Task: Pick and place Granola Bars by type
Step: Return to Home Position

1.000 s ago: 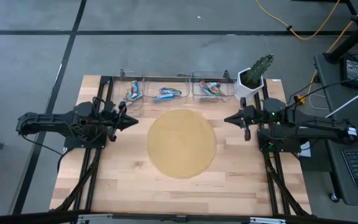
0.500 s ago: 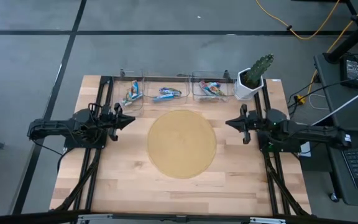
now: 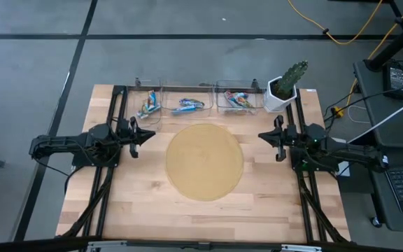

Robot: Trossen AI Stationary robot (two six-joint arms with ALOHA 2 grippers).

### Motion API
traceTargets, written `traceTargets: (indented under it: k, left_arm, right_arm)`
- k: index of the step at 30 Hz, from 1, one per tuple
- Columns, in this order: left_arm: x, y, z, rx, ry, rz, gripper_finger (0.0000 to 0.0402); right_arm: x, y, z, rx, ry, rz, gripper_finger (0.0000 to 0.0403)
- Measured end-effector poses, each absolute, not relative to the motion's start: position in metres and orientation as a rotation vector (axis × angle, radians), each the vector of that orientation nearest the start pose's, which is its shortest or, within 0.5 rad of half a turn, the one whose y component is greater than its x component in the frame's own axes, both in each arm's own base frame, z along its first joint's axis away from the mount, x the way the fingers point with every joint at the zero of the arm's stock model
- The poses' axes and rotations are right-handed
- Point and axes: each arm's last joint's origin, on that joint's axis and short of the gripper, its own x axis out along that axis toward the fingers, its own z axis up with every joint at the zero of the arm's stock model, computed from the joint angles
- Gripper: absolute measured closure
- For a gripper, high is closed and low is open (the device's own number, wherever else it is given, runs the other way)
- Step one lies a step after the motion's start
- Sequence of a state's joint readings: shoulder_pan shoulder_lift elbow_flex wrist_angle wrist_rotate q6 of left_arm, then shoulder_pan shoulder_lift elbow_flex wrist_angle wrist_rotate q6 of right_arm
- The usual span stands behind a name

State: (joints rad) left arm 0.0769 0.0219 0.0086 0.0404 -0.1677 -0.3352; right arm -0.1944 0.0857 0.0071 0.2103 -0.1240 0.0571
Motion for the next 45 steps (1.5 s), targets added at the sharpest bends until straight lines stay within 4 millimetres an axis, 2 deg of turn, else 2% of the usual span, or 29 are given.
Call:
traceTargets:
  k: [7,14,17,22,29,35,43,45]
  left_arm:
    - [0.097,0.012,0.169,-0.326,-0.067,0.237,0.0396]
    - [0.097,0.012,0.169,-0.326,-0.067,0.236,0.0397]
    - [0.097,0.012,0.169,-0.327,-0.067,0.235,0.0398]
    - [0.097,0.012,0.169,-0.327,-0.066,0.233,0.0394]
    - [0.097,0.012,0.169,-0.327,-0.067,0.233,0.0397]
    - [0.097,0.012,0.169,-0.327,-0.067,0.233,0.0394]
    - [0.097,0.012,0.169,-0.327,-0.067,0.233,0.0398]
    - [0.097,0.012,0.169,-0.327,-0.067,0.233,0.0397]
  right_arm:
    - [0.095,-0.013,0.178,0.016,-0.13,0.017,0.0402]
    - [0.095,-0.014,0.179,-0.055,-0.138,-0.034,0.0402]
    - [0.096,-0.015,0.173,-0.066,-0.082,-0.071,0.0402]
    - [0.097,-0.015,0.168,-0.045,-0.025,-0.061,0.0402]
    - [0.097,-0.012,0.169,-0.095,-0.041,0.002,0.0402]
    - [0.097,-0.012,0.17,-0.012,-0.042,0.005,0.0399]
    - [0.097,-0.012,0.17,-0.012,-0.042,0.005,0.0375]
    - [0.097,-0.012,0.17,0.033,-0.042,0.006,0.0373]
